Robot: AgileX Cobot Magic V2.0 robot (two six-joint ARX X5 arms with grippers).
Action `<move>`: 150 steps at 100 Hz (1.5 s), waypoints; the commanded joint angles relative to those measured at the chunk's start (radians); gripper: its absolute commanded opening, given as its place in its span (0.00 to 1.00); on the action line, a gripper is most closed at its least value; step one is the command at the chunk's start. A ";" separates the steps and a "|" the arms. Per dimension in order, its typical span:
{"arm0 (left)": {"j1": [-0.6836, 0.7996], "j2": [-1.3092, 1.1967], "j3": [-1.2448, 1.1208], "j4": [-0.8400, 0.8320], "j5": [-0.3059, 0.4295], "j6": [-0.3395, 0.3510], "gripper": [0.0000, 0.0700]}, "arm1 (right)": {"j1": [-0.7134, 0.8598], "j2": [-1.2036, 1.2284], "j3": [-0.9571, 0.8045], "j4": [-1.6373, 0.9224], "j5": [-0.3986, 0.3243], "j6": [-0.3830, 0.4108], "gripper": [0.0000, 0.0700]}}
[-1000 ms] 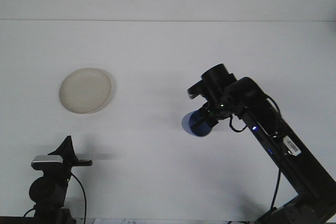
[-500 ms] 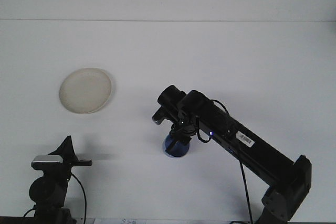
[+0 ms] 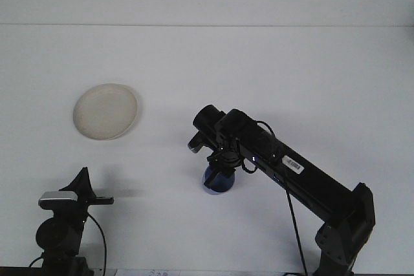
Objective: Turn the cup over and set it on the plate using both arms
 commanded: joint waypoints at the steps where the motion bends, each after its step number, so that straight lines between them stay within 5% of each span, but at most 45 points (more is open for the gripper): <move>1: 0.001 -0.001 -0.019 0.010 -0.002 0.012 0.02 | 0.011 0.024 0.021 -0.029 0.002 -0.012 0.01; 13: 0.001 -0.001 -0.019 0.010 -0.002 0.012 0.02 | 0.011 0.029 0.021 -0.029 0.002 -0.011 0.05; 32: 0.001 -0.001 -0.019 0.010 -0.002 0.012 0.02 | 0.011 0.029 0.021 -0.029 -0.002 -0.001 0.50; 87: 0.001 -0.001 -0.019 0.010 -0.002 0.012 0.02 | 0.010 -0.054 0.203 -0.029 -0.037 -0.012 0.51; 105: 0.001 -0.001 -0.019 0.010 -0.002 0.012 0.02 | -0.017 -0.240 0.215 0.029 0.096 0.023 0.55; 123: 0.001 -0.001 -0.019 0.010 -0.002 0.012 0.02 | -0.032 -0.498 0.147 0.159 0.201 0.080 0.72; 150: 0.001 -0.001 -0.019 0.010 -0.002 0.012 0.02 | -0.031 -0.983 -0.357 0.438 0.404 0.167 0.72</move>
